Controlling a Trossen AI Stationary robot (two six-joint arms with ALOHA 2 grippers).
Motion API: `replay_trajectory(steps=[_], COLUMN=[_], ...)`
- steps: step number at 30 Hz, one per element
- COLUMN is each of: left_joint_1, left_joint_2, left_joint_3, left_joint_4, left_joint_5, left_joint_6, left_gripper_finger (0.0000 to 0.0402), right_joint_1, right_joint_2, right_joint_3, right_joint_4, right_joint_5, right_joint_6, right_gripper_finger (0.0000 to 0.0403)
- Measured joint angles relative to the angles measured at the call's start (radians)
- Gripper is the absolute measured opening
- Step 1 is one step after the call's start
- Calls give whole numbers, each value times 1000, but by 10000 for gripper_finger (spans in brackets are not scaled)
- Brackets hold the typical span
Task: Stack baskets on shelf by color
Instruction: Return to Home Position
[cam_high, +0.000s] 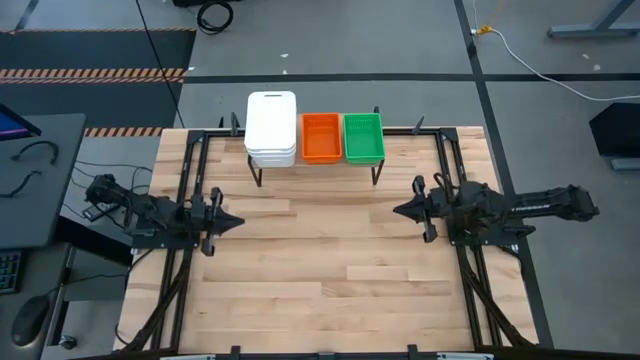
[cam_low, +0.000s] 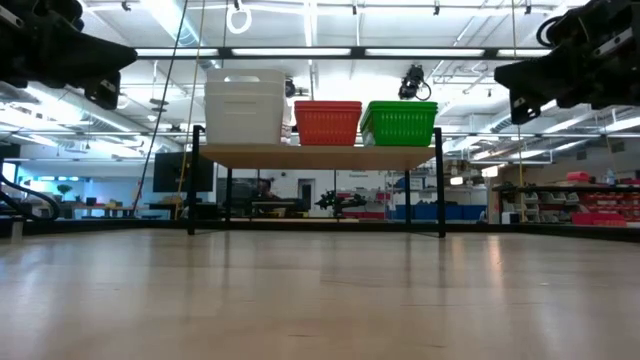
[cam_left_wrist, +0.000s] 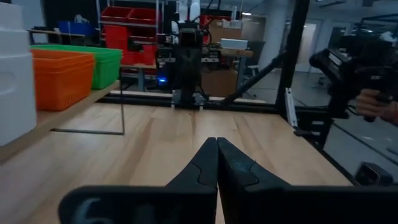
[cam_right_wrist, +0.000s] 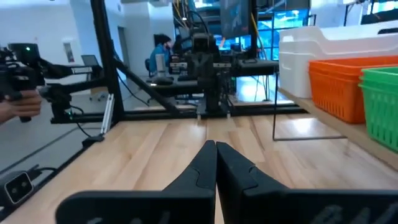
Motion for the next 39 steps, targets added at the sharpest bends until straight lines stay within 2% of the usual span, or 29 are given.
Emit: replay_trajectory(steps=[7,18,27,32,39], left_joint_1=[27,232,406,497,557], left_joint_2=[-2,-1,-1,-1,8], left_joint_3=[1,1,1,-17,-56], left_joint_4=[6,7,11,38,117], left_joint_5=[-3,243,300,513,539], left_joint_6=[26,10,31,-7,-4], left_gripper_finger=[2,1,1,1,2], right_joint_1=[-28,-59,-93,-102,-102], right_joint_2=[-110,-157,-157,-157,-157], right_joint_3=[0,0,0,0,0], right_joint_4=[-145,-194,-221,-256,-247], right_joint_5=[-1,-113,-137,-138,-138], right_joint_6=[3,-9,-32,-31,-33], right_gripper_finger=[5,7,7,7,7])
